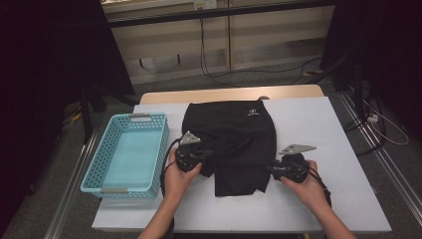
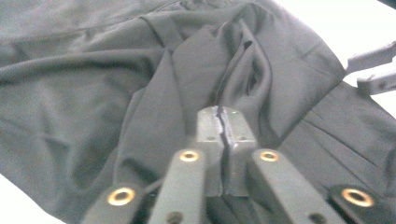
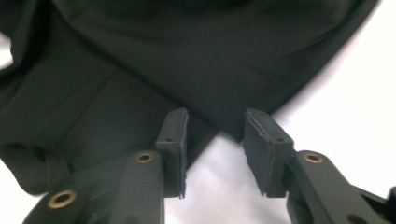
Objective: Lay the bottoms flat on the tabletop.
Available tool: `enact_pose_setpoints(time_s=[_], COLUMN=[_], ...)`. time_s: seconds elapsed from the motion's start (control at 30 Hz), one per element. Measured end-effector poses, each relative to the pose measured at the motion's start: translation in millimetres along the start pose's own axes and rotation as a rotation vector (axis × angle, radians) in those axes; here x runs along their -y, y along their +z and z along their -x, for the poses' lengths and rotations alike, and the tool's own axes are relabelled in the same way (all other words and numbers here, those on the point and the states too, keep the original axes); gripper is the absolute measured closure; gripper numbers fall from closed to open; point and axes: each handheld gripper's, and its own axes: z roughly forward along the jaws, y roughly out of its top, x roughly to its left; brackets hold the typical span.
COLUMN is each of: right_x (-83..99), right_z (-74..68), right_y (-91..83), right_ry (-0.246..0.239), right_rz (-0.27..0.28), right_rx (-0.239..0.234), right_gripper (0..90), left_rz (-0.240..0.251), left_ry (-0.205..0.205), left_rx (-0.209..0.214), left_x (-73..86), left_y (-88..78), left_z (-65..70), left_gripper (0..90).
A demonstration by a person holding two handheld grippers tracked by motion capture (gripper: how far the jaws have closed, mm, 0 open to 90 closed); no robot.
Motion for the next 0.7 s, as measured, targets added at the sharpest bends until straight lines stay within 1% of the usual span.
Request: enact_pose_setpoints(time_s=[0.03, 0.07, 0.1, 0.13, 0.17, 0.2, 0.23, 0.27, 0.3, 0.33, 0.4, 0.47, 0.5, 0.53, 0.57, 0.6, 0.63, 0.67, 0.7], right_x=[0.6, 0.3, -0.2, -0.2, 0.4, 0.2, -0.8, -1.3, -2.2, -3.8, -6.9, -7.2, -6.2, -4.5, -2.5, -0.6, 1.4, 3.5, 6.0], right_z=[-2.7, -4.0, -4.1, -3.9, -4.6, -5.2, -5.0, -4.3, -3.1, -0.6, 8.1, 20.5, 27.6, 33.6, 38.1, 40.6, 41.5, 41.1, 40.1], right_y=[1.5, 1.6, 1.6, 2.1, 2.7, 2.3, 1.6, 0.1, -2.6, -6.6, -16.5, -25.5, -28.4, -30.4, -31.5, -32.5, -34.1, -35.9, -37.8], right_ry=[-0.018, -0.043, -0.047, -0.03, -0.038, -0.055, -0.057, -0.054, -0.047, -0.042, -0.032, -0.017, 0.002, 0.029, 0.039, 0.042, 0.041, 0.04, 0.04], right_rz=[-0.001, -0.001, -0.005, -0.005, -0.001, -0.003, -0.007, -0.003, 0.01, 0.024, 0.056, 0.079, 0.088, 0.097, 0.094, 0.083, 0.083, 0.087, 0.083], right_rx=[0.016, 0.03, 0.01, -0.025, -0.029, -0.031, -0.031, -0.031, -0.026, -0.019, 0.002, 0.063, 0.082, 0.084, 0.098, 0.114, 0.109, 0.09, 0.082], right_gripper=[66.3, 72.8, 84.1, 88.7, 90.0, 90.0, 90.0, 90.0, 90.0, 90.0, 90.0, 90.0, 90.0, 88.9, 79.9, 76.1, 75.3, 71.8, 69.6], left_rz=[-0.004, 0.0, -0.002, -0.005, 0.001, 0.002, 0.004, 0.007, 0.011, 0.013, 0.021, 0.019, 0.014, 0.012, 0.007, 0.002, 0.002, 0.0, 0.0], left_ry=[0.002, 0.006, 0.009, 0.02, 0.033, 0.035, 0.032, 0.037, 0.05, 0.053, 0.059, 0.054, 0.06, 0.059, 0.059, 0.064, 0.066, 0.068, 0.07], left_rx=[0.011, 0.018, 0.02, 0.016, 0.013, 0.013, 0.007, 0.02, 0.015, 0.014, 0.015, 0.025, 0.024, 0.027, 0.03, 0.03, 0.031, 0.033, 0.036], left_x=[-0.2, -0.3, -0.3, -0.4, -0.5, -0.8, -1.1, -1.4, -1.8, -2.5, -2.9, -2.9, -2.8, -2.4, -2.2, -2.0, -1.8, -1.7, -1.7], left_y=[0.5, 1.4, 2.4, 2.9, 3.5, 3.7, 3.6, 3.2, 2.9, 2.4, 1.9, 2.9, 3.4, 4.4, 5.3, 5.8, 6.4, 6.8, 7.3], left_z=[1.2, 2.6, 4.4, 6.0, 7.1, 7.9, 9.2, 9.4, 10.0, 11.0, 11.5, 12.8, 13.5, 14.4, 15.1, 15.8, 16.6, 17.3, 17.9], left_gripper=[78.1, 72.7, 67.2, 63.0, 59.7, 56.2, 54.3, 52.4, 49.7, 46.9, 42.1, 38.8, 38.4, 37.9, 37.6, 37.5, 37.3, 37.2, 37.0])
